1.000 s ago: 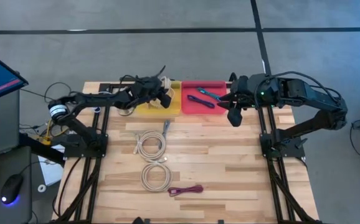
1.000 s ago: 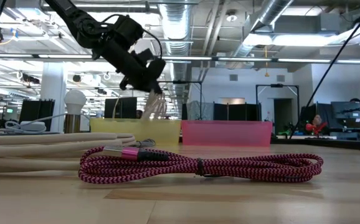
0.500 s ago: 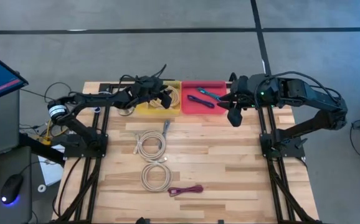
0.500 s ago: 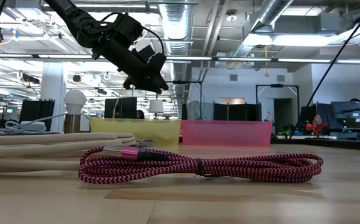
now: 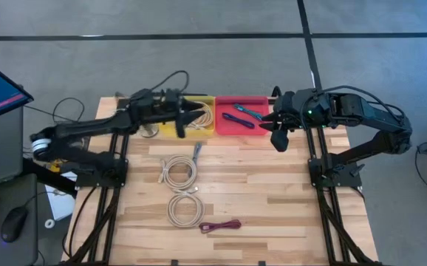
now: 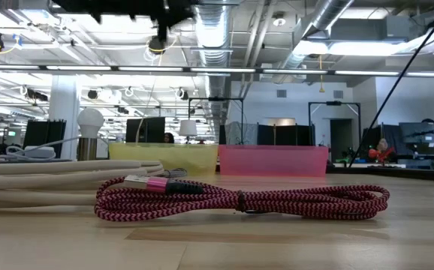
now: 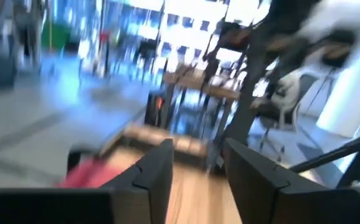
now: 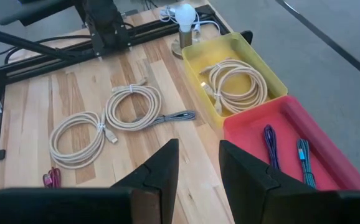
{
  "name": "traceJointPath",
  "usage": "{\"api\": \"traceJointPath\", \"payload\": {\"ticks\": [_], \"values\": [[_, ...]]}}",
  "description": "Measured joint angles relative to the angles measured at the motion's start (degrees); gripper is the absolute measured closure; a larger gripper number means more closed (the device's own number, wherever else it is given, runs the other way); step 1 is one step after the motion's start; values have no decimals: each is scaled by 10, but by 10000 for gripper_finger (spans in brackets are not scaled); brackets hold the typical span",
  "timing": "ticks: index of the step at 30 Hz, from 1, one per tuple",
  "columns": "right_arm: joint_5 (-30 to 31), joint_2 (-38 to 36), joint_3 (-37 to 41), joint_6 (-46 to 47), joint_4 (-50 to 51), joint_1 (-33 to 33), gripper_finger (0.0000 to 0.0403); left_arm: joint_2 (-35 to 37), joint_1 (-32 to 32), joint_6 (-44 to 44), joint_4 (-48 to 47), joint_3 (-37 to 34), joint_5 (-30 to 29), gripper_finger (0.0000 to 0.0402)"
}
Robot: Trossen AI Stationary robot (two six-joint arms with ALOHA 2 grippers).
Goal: Pick & Place USB Port
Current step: Put the small black and pink charger cable into the red bin
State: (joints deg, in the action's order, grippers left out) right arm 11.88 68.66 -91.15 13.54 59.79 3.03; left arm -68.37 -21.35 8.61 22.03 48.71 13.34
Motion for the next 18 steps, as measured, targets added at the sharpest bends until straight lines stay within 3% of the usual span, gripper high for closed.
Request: {"api": "traceJointPath", "payload": {"ticks": [9, 14, 18], "values": [[-8, 0, 0, 0, 0, -1, 295, 160, 125, -78, -32, 0, -133, 299], [-15, 0, 0, -7, 0, -3, 295, 191, 178, -80, -72, 0, -184, 300], [-16, 0, 0, -39, 3, -16, 295, 191, 210, -79, -71, 0, -187, 300]]}}
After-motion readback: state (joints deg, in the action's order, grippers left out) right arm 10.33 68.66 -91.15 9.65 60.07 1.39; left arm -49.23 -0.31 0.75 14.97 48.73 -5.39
